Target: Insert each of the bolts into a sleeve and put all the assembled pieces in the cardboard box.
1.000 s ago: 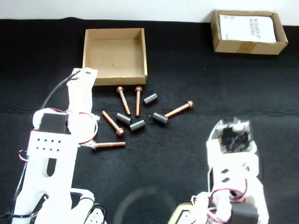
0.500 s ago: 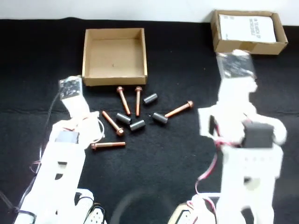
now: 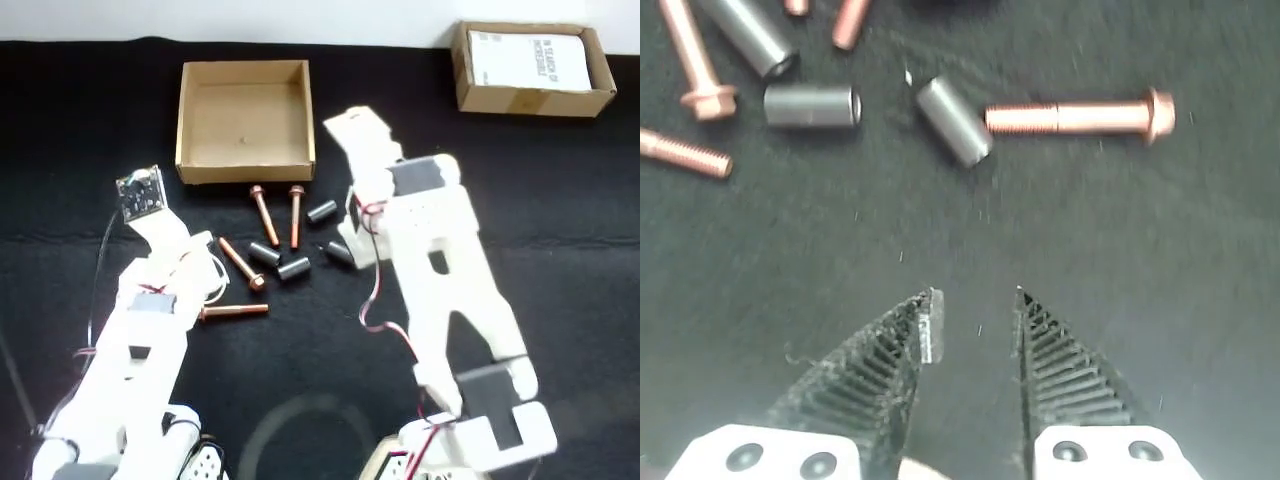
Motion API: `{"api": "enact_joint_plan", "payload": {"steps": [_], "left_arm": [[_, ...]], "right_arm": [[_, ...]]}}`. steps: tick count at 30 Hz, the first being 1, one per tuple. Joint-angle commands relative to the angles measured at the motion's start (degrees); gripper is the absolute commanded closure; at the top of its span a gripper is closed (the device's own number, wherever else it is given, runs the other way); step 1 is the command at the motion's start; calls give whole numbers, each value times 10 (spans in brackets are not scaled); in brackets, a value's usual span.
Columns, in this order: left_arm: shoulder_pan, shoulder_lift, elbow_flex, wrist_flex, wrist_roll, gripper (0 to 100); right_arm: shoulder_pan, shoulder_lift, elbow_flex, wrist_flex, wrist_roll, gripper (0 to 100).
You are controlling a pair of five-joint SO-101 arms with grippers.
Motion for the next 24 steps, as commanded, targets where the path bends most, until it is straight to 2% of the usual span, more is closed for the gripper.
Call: {"api": "enact_joint_plan", "payload": {"steps": [1,9,14,24], "left_arm": [[-8,42,-22,-33,2,991],[-30,148,-98,-37,4,991],[-30,171,-113,-36,4,991],[-30,171,-113,-36,3,991]], "right_arm": [[-10,47,-40,-36,11,883],[-25,183,-80,-83,69,883],[-50,244,-105,-82,105,883],[-65,261,-107,-87,211,883]]}}
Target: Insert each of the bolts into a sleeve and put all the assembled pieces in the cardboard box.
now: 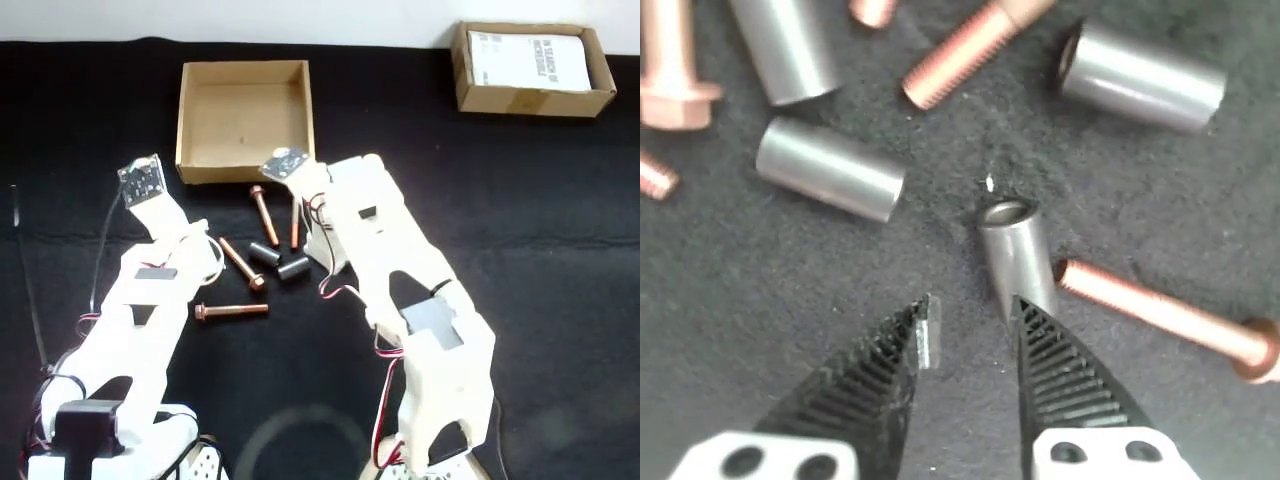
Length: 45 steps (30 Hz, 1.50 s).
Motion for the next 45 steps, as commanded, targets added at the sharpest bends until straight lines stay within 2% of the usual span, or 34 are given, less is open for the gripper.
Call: {"api": "enact_joint_plan", "payload": {"steps": [1,7,13,18,25,34,40,42,45], "left_arm": [[-4,1,-23,-6,3,991],[-4,1,-23,-6,2,991],[-4,1,-23,-6,2,991],[-4,1,-23,-6,2,990],[-4,2,-23,-6,2,990],[-4,5,-23,-7,2,990],[-4,6,-24,-8,2,990],[-4,6,-25,-9,1,990],[-4,7,-32,-9,1,990]], "right_arm": [[-7,5,-20,-7,48,883],[-7,20,-22,-4,132,883],[-31,21,-90,63,149,881],[-49,22,-175,141,172,793],[-28,32,-193,131,172,787],[3,132,-199,89,170,787],[23,165,-199,41,129,788],[24,180,-199,34,121,810],[29,199,-199,29,101,902]]}}
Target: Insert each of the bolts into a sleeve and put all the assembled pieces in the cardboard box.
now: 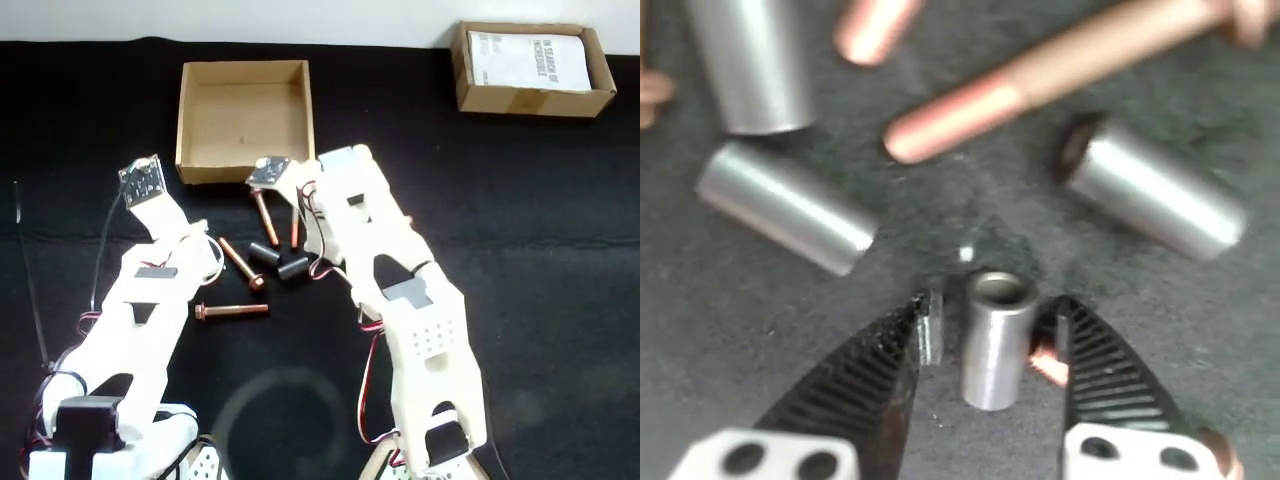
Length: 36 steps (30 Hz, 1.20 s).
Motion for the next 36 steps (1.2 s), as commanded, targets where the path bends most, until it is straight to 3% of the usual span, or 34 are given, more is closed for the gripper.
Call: {"api": "enact_joint_plan", "payload": {"steps": [1,3,8,18,28,36], "left_arm": [[-5,-2,-25,-9,1,990],[-5,-2,-25,-9,1,990],[-5,-2,-25,-8,1,990],[-5,-2,-25,-7,1,990],[-5,-1,-24,-7,1,990],[-5,87,-72,-7,2,991]], "right_arm": [[19,19,-9,-11,-21,939],[28,22,-9,-11,-36,996],[52,14,-40,31,-55,992],[75,-61,-282,196,-55,992],[167,-298,-314,195,-170,992],[260,-506,-313,196,-185,992]]}}
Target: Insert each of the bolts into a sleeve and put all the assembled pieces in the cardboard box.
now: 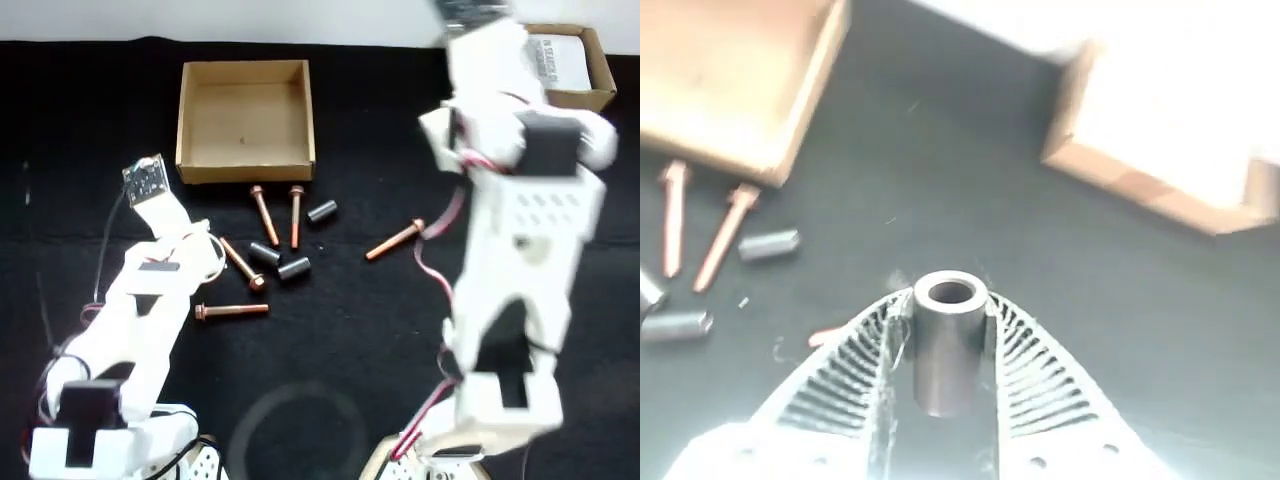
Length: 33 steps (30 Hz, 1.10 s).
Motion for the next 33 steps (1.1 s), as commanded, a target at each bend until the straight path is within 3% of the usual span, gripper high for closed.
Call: {"api": "enact_joint_plan", "payload": {"steps": [1,6,12,20,23,26,33], "left_arm": [[-6,36,-50,-6,2,991],[-21,70,-84,5,4,991],[-5,78,-144,130,-5,990],[26,70,-203,334,-172,990],[25,70,-288,449,-227,990],[28,70,-403,561,-330,990],[109,71,-600,732,-357,990]], "right_arm": [[55,-116,-27,7,-6,992],[163,-250,-27,7,-7,992],[299,-407,-20,7,-36,992],[374,-618,226,6,-66,992],[388,-702,378,4,-64,992],[405,-780,537,-5,-63,992],[494,-961,880,-322,-65,992]]}}
